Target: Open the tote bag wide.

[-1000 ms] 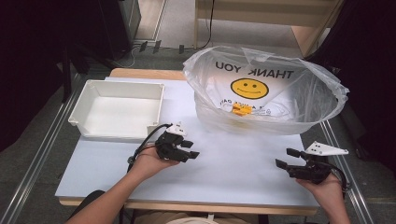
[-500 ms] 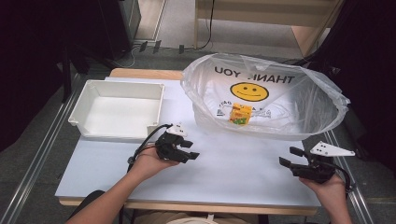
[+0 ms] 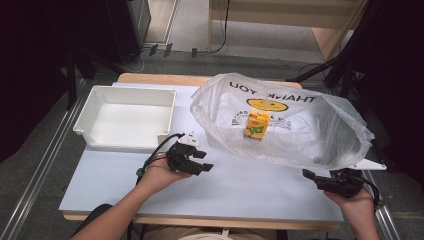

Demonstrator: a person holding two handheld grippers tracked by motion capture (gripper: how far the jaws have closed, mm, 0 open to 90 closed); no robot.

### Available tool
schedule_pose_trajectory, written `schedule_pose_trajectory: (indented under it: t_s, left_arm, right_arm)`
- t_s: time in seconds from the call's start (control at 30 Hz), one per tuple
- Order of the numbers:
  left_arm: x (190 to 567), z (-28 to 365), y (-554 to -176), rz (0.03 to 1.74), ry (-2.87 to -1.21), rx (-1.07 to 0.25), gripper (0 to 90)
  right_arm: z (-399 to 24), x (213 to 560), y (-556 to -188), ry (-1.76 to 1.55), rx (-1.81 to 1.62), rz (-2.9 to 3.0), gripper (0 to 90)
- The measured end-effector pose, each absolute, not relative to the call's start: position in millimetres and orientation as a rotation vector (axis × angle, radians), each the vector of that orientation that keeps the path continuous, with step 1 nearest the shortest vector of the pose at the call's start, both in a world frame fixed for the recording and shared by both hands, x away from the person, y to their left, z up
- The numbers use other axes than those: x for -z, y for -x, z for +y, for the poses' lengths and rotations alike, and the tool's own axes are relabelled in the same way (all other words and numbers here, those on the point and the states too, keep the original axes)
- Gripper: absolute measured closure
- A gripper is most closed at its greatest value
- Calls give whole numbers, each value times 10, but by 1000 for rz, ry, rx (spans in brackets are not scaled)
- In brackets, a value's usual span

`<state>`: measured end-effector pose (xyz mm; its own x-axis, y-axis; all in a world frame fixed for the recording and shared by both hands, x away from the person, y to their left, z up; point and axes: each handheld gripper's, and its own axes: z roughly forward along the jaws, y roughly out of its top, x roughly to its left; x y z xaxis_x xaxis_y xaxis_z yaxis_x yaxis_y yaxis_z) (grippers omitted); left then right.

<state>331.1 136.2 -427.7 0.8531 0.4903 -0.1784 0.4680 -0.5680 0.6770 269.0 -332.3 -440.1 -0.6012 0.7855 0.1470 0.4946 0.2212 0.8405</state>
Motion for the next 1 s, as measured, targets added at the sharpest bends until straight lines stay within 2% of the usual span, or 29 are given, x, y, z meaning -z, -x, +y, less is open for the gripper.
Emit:
schedule_pose_trajectory:
  t_s: [0.47, 0.67, 1.0]
  left_arm:
    - [4225, 1372, -3298, 684, -2265, -42, 453]
    - [4151, 1414, -3304, 692, -2258, -31, 458]
    - [3900, 1464, -3283, 679, -2243, -27, 544]
  right_arm:
    - [-3373, 4356, -2646, -1190, -1320, 2170, 361]
    - [-3541, 4332, -2553, -1211, -1324, 2143, 379]
    - [-3848, 4164, -2475, -1228, -1307, 2089, 441]
